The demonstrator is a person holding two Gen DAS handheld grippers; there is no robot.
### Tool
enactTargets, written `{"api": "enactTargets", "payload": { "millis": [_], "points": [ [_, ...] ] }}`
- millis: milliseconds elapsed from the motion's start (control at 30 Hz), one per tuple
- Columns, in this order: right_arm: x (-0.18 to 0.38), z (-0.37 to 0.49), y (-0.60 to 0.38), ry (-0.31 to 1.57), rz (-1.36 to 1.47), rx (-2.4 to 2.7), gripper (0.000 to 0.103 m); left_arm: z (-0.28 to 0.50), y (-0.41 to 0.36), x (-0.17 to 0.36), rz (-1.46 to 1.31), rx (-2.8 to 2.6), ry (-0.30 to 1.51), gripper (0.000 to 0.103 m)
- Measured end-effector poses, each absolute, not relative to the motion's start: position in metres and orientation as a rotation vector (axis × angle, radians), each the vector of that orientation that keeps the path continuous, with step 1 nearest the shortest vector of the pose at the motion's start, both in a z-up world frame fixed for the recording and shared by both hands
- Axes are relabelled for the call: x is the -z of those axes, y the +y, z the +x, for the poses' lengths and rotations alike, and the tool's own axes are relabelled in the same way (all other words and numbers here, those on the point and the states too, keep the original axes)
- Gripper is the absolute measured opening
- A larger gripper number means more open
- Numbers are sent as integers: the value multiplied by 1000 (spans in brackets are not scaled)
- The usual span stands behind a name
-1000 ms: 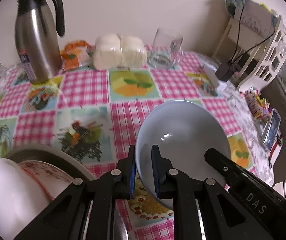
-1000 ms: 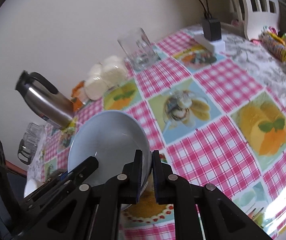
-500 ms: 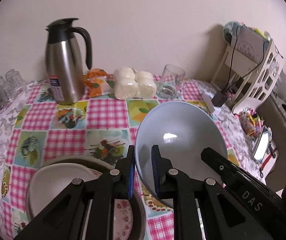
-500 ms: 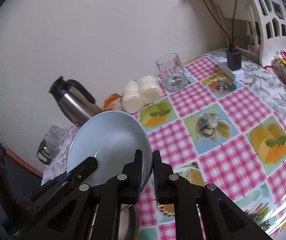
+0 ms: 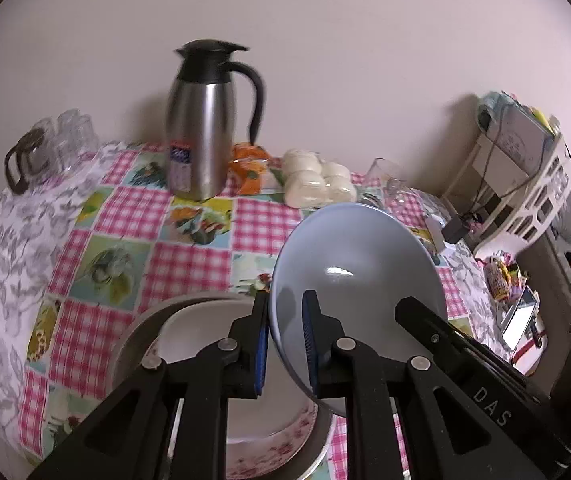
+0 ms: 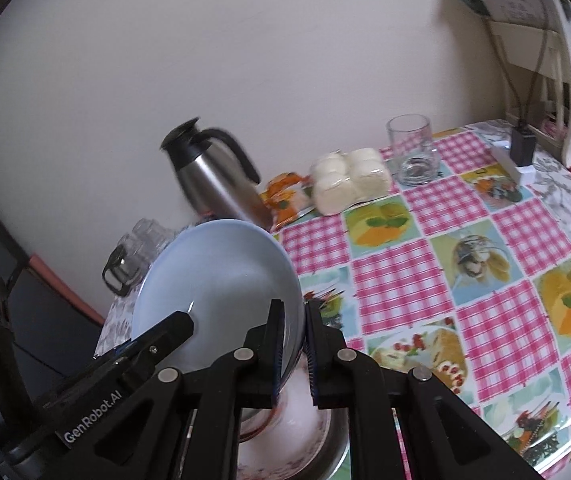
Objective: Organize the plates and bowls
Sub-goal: 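Lower the round bowl with both grippers onto the stacked bowls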
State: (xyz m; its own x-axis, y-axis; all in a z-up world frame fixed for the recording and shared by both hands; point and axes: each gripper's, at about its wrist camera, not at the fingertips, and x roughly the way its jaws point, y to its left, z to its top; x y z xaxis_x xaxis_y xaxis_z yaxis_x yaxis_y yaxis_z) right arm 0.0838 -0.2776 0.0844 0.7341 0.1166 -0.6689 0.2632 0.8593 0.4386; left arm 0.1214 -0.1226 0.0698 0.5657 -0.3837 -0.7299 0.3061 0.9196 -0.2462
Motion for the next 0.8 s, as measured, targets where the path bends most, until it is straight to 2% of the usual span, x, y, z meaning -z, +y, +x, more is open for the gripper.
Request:
{"api": "enactTargets", "payload": {
  "millis": [367,800],
  "points": [
    [-66,102,-223,859,435,26,13,126,-72,-44,-181,318,959,15],
    [-42,112,-207,954,351,67,14,131,-66,-23,-184,296,1017,15]
  ]
}}
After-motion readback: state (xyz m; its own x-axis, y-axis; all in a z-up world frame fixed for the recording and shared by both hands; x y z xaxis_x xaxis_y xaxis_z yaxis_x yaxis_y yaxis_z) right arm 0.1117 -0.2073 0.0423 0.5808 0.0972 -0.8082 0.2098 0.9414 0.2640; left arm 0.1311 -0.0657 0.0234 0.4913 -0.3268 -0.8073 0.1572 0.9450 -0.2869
